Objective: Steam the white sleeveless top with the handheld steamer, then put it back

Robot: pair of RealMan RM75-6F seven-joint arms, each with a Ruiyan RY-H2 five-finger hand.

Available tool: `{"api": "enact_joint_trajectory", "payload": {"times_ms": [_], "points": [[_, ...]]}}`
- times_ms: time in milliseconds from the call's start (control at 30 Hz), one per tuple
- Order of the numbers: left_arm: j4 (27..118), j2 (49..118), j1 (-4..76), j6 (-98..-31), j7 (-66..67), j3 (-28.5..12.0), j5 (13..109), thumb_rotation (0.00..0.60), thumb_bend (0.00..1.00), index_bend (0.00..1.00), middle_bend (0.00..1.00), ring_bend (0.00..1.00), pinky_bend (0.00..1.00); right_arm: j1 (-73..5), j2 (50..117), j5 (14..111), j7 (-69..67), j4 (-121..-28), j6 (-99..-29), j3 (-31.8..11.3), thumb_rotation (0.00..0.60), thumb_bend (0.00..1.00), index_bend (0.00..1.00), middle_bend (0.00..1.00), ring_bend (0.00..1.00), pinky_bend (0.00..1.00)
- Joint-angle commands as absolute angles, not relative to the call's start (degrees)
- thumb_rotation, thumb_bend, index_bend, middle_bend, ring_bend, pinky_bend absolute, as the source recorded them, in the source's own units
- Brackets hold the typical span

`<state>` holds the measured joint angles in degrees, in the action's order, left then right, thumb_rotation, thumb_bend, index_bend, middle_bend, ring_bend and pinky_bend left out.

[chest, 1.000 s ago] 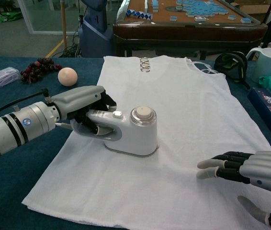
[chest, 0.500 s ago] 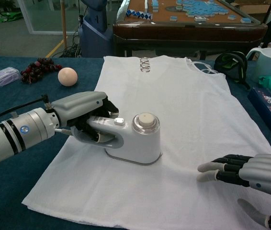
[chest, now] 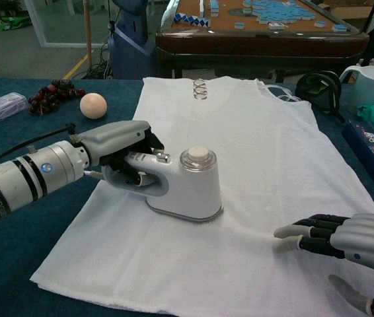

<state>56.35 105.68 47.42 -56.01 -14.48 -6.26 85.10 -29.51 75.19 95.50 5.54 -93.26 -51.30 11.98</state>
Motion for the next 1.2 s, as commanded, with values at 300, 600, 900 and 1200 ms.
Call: {"api": "enact_joint_trajectory", "payload": {"times_ms": [300,600,900,1200], "points": [[57.6,104.9,46.5,-58.1,-14.6,-5.2,86.4,0.6,0.24,0.8,0.96,0.79,0.71,-29.8,75.3,95.6,5.3,-93.2,-51.0,12.0,0.483,0.71,0.0,0.04,0.0,0.0],[59.2,105.0,45.1,-60.7,-13.5,-3.4,88.2,0.6,0.24,0.8,0.96,0.79,0.71,-29.6,75.0,95.6,5.7,-93.5,-51.2,12.2,0.483,0.71,0.0,0.04,0.0,0.0],[61.4,105.3,44.0,-62.1,-10.0,-2.3,89.2,0.6,0.24,0.79,0.95,0.79,0.71,-29.3,74.8,96.3,6.0,-93.9,-51.5,12.8,0.483,0.71,0.0,0.04,0.0,0.0],[61.9,106.6,44.7,-61.0,-7.7,-3.4,88.6,0.6,0.24,0.79,0.95,0.79,0.71,-28.9,74.3,97.2,5.4,-94.0,-52.4,13.3,0.481,0.71,0.0,0.05,0.0,0.0]]}}
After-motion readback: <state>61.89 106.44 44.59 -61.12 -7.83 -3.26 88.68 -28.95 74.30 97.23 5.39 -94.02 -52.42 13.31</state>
